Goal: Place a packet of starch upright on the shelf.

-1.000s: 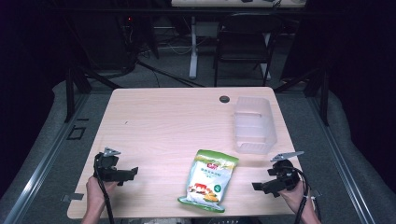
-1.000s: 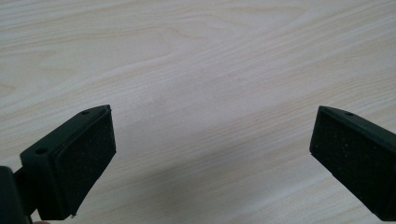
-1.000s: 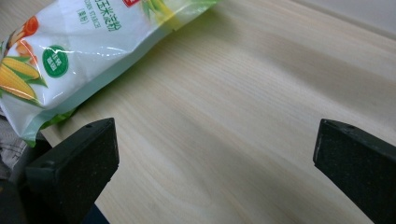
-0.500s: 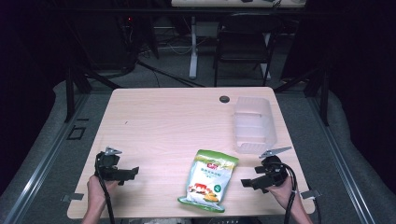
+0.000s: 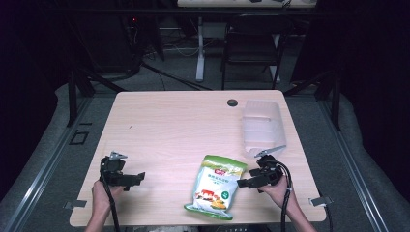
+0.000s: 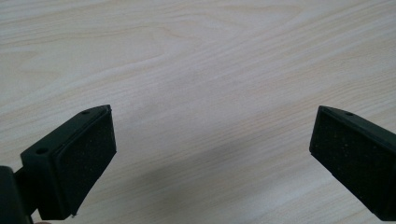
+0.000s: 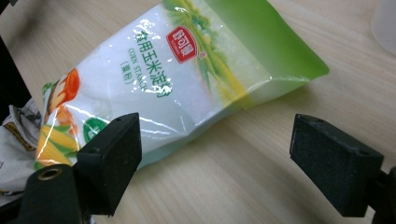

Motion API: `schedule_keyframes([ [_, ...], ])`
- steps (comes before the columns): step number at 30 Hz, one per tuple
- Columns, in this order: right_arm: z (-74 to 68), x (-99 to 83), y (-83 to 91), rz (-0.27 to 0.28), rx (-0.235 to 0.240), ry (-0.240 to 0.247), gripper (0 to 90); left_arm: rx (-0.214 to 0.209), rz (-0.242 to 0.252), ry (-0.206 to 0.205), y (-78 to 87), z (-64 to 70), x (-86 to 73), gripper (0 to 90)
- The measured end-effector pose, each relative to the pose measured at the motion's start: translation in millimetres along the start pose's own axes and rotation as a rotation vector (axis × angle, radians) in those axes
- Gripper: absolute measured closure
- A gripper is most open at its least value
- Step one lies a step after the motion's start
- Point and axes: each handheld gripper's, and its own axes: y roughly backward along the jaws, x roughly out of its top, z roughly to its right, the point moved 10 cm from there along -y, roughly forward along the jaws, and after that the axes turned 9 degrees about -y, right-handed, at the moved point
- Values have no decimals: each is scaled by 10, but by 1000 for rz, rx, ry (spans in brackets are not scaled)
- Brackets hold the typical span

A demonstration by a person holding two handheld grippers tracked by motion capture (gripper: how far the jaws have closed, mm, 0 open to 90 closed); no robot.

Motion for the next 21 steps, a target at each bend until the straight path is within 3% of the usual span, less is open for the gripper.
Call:
schedule_keyframes([
  [9,65,128,-201,-13,-10,-63,206,-7,13,4,19,-9,11,3],
  [13,90,191,-241,9,-3,-104,240,-15,16,8,31,-15,11,3],
  [21,107,217,-247,26,-17,-109,358,-22,12,-1,22,3,15,4],
])
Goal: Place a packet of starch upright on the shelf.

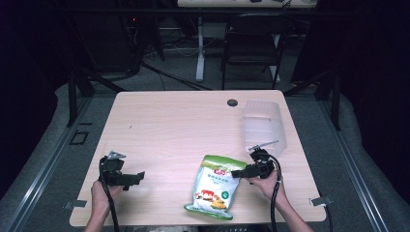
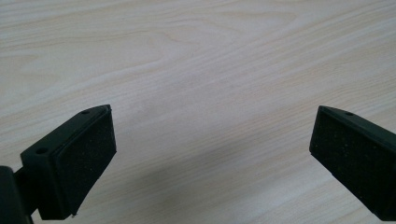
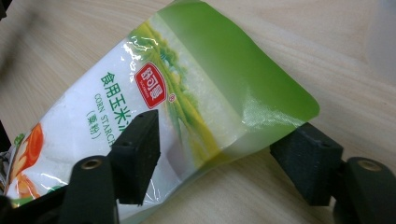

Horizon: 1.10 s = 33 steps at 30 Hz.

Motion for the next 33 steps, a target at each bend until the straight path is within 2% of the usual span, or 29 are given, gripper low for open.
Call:
schedule_keyframes([
  [5,-17,4,-27,3,4,-8,444,-9,-10,-9,-10,23,-6,6],
  [6,-25,14,-35,11,6,-3,494,-12,-10,-15,-14,28,-6,6],
  [7,-25,14,-35,11,6,-3,494,-12,-10,-15,-14,28,-6,6],
  [8,-44,20,-31,16,15,-10,549,-12,-12,-18,-13,31,-6,7],
  [11,-63,28,-34,24,34,-19,626,-14,-12,-17,-14,33,-9,8],
  [17,-118,41,-68,29,29,7,764,-21,-21,-25,-21,43,-17,7],
  [29,-203,43,-33,34,16,55,819,-16,-11,-22,-2,21,-17,7],
  [33,-249,67,18,59,28,70,843,-13,-11,-18,-1,10,-24,12],
])
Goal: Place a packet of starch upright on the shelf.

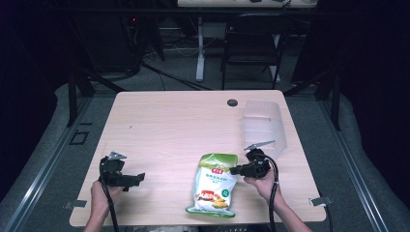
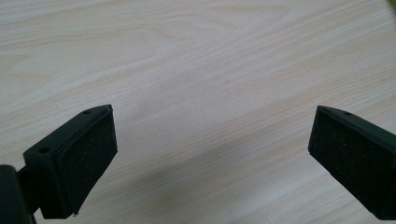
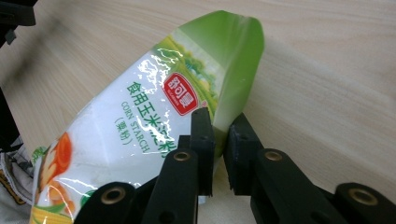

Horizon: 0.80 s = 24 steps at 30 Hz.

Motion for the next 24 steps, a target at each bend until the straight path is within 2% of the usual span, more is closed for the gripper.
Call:
schedule_keyframes([
  [8,-29,47,97,21,8,5,861,2,-3,-1,-7,2,-4,19],
  [24,-216,187,393,115,28,83,868,13,32,21,27,-36,7,3],
])
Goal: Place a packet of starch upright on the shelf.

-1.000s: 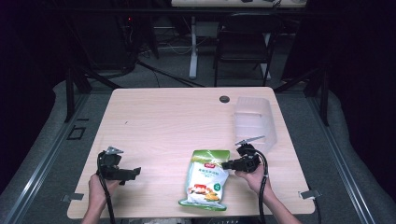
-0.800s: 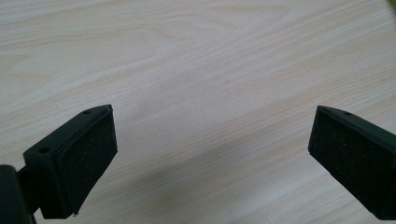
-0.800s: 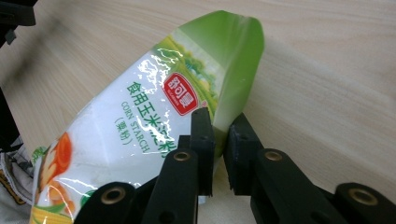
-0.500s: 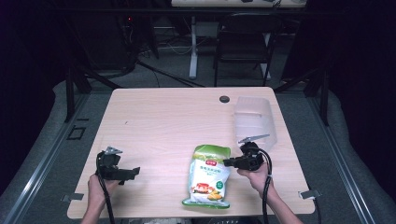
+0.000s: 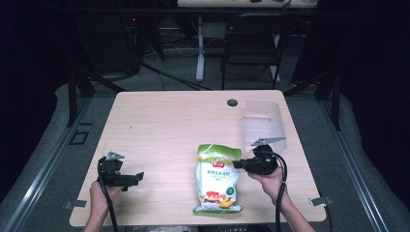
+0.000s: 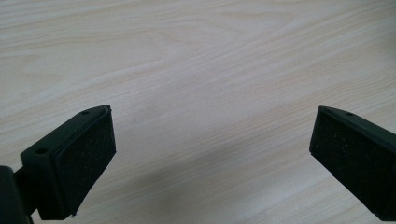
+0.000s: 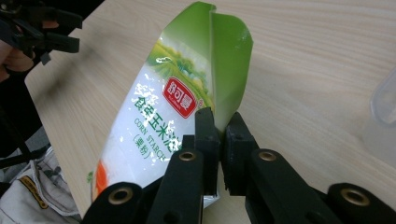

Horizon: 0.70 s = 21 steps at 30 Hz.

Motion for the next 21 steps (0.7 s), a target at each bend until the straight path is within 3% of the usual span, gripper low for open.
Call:
schedule_keyframes([
  [21,-121,121,247,32,-38,93,874,66,46,2,75,-83,39,3],
])
